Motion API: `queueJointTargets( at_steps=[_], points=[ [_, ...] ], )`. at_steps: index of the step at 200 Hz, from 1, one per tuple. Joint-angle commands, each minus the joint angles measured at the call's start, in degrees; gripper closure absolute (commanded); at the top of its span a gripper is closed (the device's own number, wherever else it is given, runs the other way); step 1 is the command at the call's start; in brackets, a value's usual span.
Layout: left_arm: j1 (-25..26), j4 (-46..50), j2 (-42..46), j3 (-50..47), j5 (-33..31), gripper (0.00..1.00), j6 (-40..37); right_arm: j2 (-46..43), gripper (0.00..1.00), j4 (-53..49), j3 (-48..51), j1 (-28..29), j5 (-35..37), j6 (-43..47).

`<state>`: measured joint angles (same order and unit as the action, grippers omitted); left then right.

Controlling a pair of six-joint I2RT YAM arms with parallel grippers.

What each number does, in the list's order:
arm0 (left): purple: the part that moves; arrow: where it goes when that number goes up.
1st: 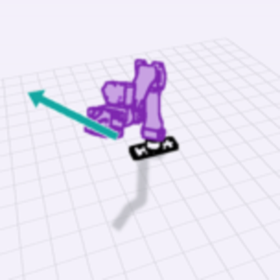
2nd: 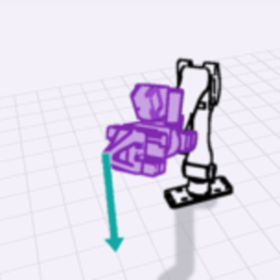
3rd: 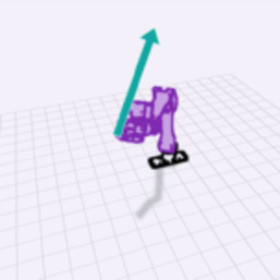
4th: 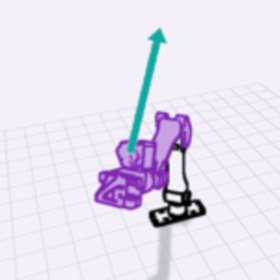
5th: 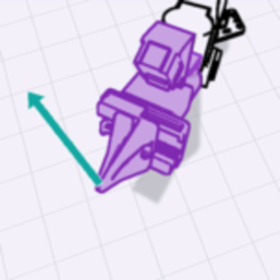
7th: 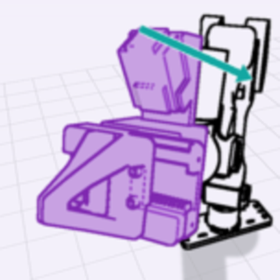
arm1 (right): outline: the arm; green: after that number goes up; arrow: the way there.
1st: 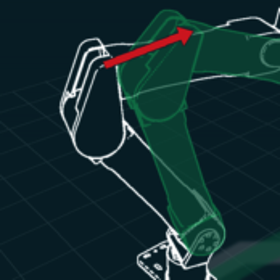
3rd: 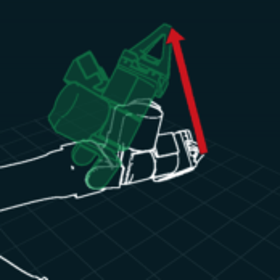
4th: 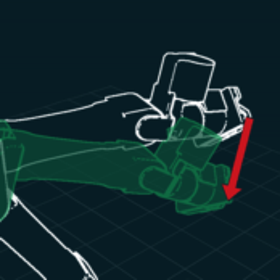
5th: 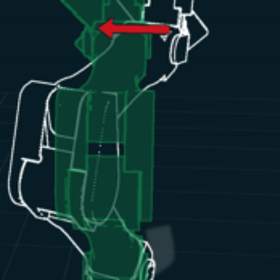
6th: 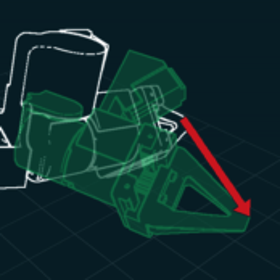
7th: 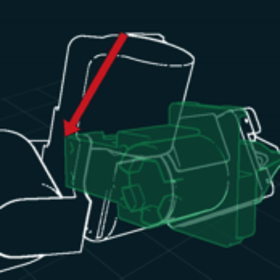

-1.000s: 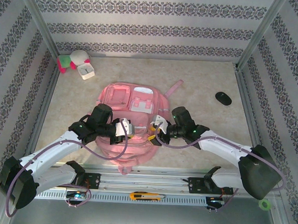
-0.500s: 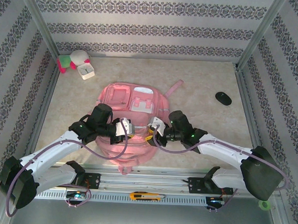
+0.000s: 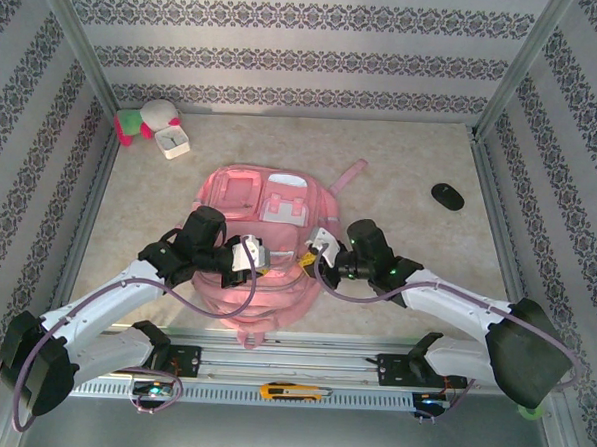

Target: Pack books, pencil case, and school supplies into a backpack

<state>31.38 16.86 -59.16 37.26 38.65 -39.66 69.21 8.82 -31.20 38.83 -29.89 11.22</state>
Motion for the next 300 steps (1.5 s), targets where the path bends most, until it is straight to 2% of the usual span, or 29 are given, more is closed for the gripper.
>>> queueJointTargets(
  at_steps=[1,42,74,100,114,120,129,133,155,167,183,193,211,239,272,300],
  points=[
    [-0.5,0.53,0.0,0.88,4.67,1.0,-2.17,-0.6,1.0,1.94,0.07,-2.27,-0.22,-2.19],
    [-0.47,3.96,0.12,0.88,9.39,1.0,-6.2,3.65,1.0,3.13,-2.98,-5.09,6.87,-8.46],
    [-0.39,8.1,-0.78,2.61,10.39,1.0,-9.73,6.2,1.0,5.37,-4.37,-5.26,12.8,-11.68],
    [-0.45,7.27,-0.65,2.48,8.91,0.98,-8.1,6.47,1.0,5.3,-4.51,-5.41,12.04,-11.56],
    [-0.44,1.58,1.03,1.17,6.05,0.78,0.92,5.58,0.99,4.83,-4.31,-5.39,9.66,-12.53],
    [-0.42,-2.37,2.16,0.25,3.43,0.68,7.93,4.79,0.9,3.65,-4.5,-5.34,8.59,-13.42],
    [-0.46,-7.38,3.93,-0.69,-1.8,0.58,19.15,2.98,0.65,0.47,-5.48,-5.34,7.8,-16.39],
    [-0.49,-8.41,4.54,-0.66,-4.2,0.55,24.22,2.04,0.57,-1.22,-6.1,-5.3,7.79,-18.11],
    [-0.48,-4.59,8.79,1.95,-13.69,0.49,40.75,-3.4,0.43,-13.2,-10.54,-4.87,11.28,-27.65],
    [-0.52,-0.67,11.48,3.69,-21.17,0.47,50.31,-5.55,0.36,-18.63,-13.18,-3.56,14.18,-31.6],
    [-0.52,5.33,14.92,5.26,-33.54,0.47,64.0,-6.22,0.3,-25.98,-17.63,-0.15,18.58,-32.98],
    [-0.51,9.92,16.64,6.19,-38.45,0.46,68.68,-5.38,0.28,-29.81,-20.5,2.54,22.54,-33.84],
    [-0.48,17.5,18.64,7.1,-43.22,0.43,72.78,-2.24,0.27,-33.21,-24.01,5.88,25.8,-34.93],
    [-0.47,23.34,19.17,4.19,-42.75,0.29,73.32,4.05,0.26,-32.72,-24.89,8.58,28.21,-36.12],
    [-0.5,21.25,17.22,-3.23,-43.04,0.29,74.29,12.36,0.26,-31.44,-22.82,9.69,30.36,-36.21],
    [-0.49,14.39,13.23,-10.45,-43.76,0.33,74.37,17.98,0.29,-25.8,-17.03,8.95,34.2,-39.38]
  ],
)
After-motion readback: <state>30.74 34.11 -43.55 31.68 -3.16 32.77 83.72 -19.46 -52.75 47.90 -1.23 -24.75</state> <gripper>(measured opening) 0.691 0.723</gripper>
